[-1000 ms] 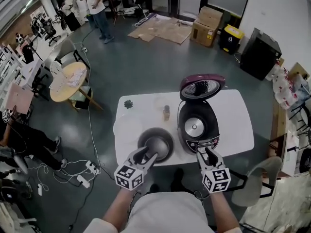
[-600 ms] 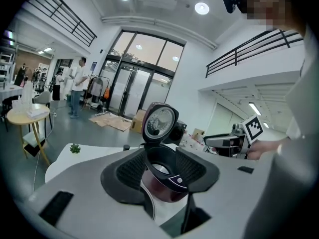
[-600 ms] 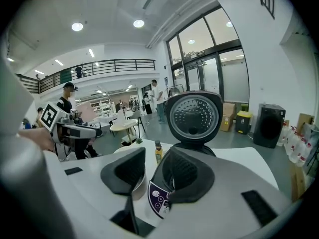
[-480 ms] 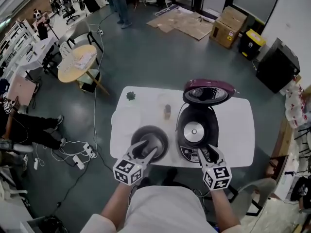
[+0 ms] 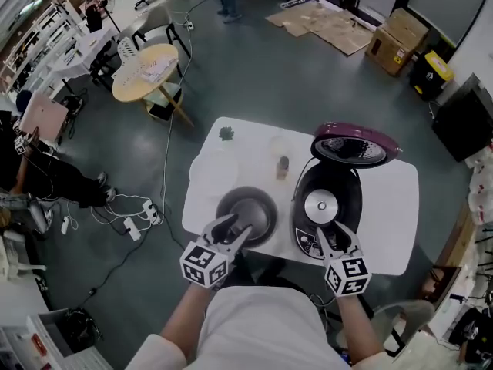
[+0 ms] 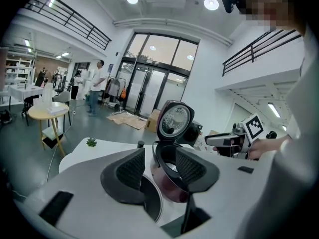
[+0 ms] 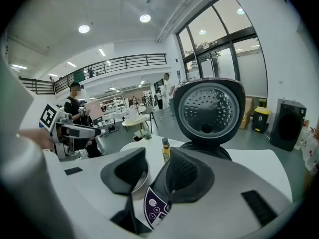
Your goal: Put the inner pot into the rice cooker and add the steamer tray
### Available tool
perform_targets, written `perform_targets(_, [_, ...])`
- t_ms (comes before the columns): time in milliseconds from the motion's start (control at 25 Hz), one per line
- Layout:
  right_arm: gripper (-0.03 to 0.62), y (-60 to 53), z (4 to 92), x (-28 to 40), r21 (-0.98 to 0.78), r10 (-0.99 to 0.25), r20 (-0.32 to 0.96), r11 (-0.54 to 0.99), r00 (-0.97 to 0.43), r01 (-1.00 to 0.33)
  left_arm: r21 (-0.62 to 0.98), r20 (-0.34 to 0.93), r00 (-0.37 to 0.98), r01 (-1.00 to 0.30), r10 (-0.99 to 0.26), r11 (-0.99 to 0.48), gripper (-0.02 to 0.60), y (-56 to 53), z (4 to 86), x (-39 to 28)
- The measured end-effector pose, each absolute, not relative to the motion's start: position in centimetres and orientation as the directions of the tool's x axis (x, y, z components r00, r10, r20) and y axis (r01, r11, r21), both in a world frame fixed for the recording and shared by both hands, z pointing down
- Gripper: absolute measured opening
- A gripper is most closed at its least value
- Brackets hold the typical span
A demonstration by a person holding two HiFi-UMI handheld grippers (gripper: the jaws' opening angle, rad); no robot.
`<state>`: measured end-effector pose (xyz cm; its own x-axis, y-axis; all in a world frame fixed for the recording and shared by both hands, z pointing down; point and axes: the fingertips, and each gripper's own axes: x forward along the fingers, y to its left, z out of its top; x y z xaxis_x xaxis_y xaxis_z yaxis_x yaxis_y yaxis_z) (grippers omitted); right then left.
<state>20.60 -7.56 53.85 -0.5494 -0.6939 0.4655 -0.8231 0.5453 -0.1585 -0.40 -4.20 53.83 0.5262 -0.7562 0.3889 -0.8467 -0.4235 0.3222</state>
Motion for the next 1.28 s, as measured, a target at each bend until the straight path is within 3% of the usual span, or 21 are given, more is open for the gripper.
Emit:
perform_targets(920, [0.166, -7.9, 59.4, 9.0, -0.233, -0.572, 0.583, 0.564, -0.577, -0.793, 0.354, 0.488, 0.518, -0.853, -0.702, -0.383, 0.209, -5.1, 59.8, -8.4])
perform_targets(1280, [0.167, -7.0, 65.7, 7.2, -0.203, -0.551, 0.698, 0.461, -0.458, -0.864, 0.363, 0.569, 0.515, -0.857, -0.641, -0.366, 0.210, -5.0, 65.6, -11.1])
